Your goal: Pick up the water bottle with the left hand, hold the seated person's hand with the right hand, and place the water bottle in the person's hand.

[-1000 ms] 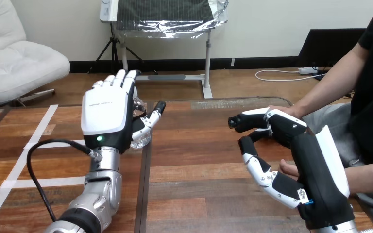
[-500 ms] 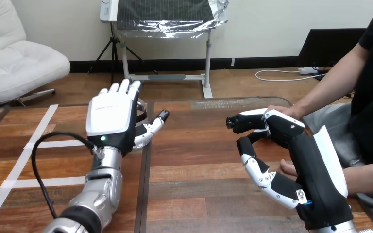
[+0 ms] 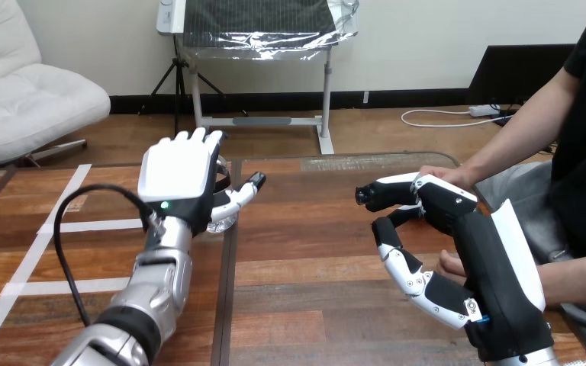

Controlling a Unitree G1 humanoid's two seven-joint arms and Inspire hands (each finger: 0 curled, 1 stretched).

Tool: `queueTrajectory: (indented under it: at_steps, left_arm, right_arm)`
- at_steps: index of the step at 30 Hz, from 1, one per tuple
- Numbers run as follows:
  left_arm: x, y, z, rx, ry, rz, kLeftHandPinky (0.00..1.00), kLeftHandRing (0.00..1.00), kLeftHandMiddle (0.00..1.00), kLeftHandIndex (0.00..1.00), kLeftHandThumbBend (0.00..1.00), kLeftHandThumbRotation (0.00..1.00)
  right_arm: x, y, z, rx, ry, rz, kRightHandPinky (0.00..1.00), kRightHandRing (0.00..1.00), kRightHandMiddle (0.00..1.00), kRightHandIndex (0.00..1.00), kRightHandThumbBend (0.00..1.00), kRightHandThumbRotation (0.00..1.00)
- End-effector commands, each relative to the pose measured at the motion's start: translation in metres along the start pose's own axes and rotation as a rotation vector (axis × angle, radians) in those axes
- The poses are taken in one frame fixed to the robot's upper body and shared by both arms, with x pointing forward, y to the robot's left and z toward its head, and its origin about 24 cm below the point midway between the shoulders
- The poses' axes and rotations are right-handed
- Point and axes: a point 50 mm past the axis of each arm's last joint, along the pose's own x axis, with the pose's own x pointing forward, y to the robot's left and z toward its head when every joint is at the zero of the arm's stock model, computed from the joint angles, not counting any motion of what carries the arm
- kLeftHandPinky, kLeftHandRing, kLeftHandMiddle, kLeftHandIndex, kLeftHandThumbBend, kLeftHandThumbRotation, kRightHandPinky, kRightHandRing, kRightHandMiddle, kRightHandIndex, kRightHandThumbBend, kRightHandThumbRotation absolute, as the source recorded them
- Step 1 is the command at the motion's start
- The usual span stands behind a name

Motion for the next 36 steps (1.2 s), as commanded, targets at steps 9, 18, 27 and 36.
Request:
queueTrajectory:
  at_steps: [9,18,27,36]
  left_arm:
    - [0.028,0.035,0.007,0.042,-0.037,0.063,0.87,0.89,0.89,0.86,0.57,1.0]
    - [0.03,0.033,0.005,0.078,-0.02,-0.019,0.89,0.91,0.91,0.88,0.58,1.0]
    - [0.027,0.029,0.003,0.094,-0.014,-0.047,0.89,0.9,0.9,0.88,0.59,1.0]
    - [0.024,0.024,0.002,0.094,-0.014,-0.05,0.9,0.89,0.89,0.88,0.6,1.0]
  right_arm:
    - [0.011,-0.002,0.006,-0.005,-0.06,-0.02,0.54,0.65,0.67,0.61,0.26,0.0]
    - [0.011,-0.002,0.006,-0.006,-0.059,-0.023,0.52,0.64,0.67,0.6,0.25,0.0]
    - [0.01,-0.003,0.006,-0.008,-0.054,-0.026,0.51,0.64,0.66,0.6,0.25,0.0]
    - [0.009,-0.003,0.005,0.001,-0.046,-0.025,0.51,0.63,0.66,0.6,0.25,0.0]
